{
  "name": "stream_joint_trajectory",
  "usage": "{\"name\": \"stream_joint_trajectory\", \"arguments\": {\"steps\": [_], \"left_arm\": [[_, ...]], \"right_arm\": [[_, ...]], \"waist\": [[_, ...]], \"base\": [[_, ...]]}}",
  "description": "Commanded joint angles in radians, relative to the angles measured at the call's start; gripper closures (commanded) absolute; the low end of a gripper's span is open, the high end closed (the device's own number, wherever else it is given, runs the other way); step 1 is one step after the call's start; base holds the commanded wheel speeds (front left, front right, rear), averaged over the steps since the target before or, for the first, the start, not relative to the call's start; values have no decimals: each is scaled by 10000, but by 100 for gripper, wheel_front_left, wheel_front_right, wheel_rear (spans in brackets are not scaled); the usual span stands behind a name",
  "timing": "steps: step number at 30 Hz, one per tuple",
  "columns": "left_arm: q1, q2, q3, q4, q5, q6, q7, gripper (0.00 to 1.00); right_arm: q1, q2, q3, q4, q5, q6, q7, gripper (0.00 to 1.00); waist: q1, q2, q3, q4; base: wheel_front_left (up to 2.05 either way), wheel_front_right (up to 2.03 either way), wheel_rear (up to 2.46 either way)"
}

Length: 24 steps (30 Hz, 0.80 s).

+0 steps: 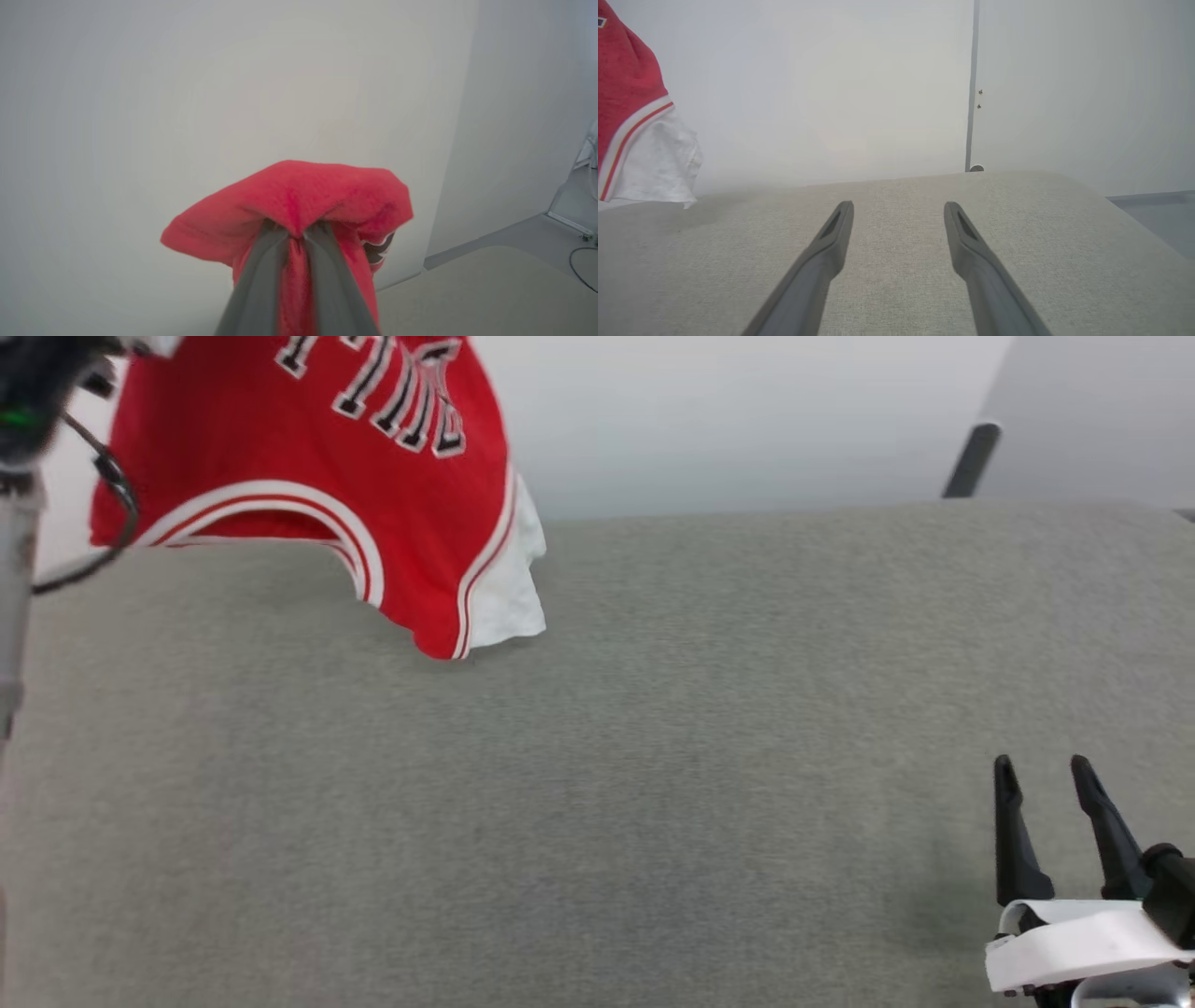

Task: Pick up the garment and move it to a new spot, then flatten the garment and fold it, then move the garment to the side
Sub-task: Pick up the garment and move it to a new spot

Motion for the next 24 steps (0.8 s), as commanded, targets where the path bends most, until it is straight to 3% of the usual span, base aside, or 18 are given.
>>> {"name": "stream_joint_trajectory", "arguments": {"steps": [1,8,17,24], "left_arm": [[192,73,28,-189,-36,99,23,100],[1567,215,19,-2469,-472,1006,994,100],[4443,706,-68,-5571,-810,2511,1863,100],[6291,1074,47,-6988,-1065,3313,2035,100]], "right_arm": [[-33,13,-69,60,-16,6,-67,0],[-154,76,-375,287,54,6,-249,0],[-256,106,-351,638,261,6,-483,0],[-416,108,-254,853,409,6,-598,0]], "waist": [[0,0,91,-307],[0,0,435,-889],[0,0,833,-1252],[0,0,1084,-1322]], "base": [[0,0,0],[0,0,0],[0,0,0],[0,0,0]]}}
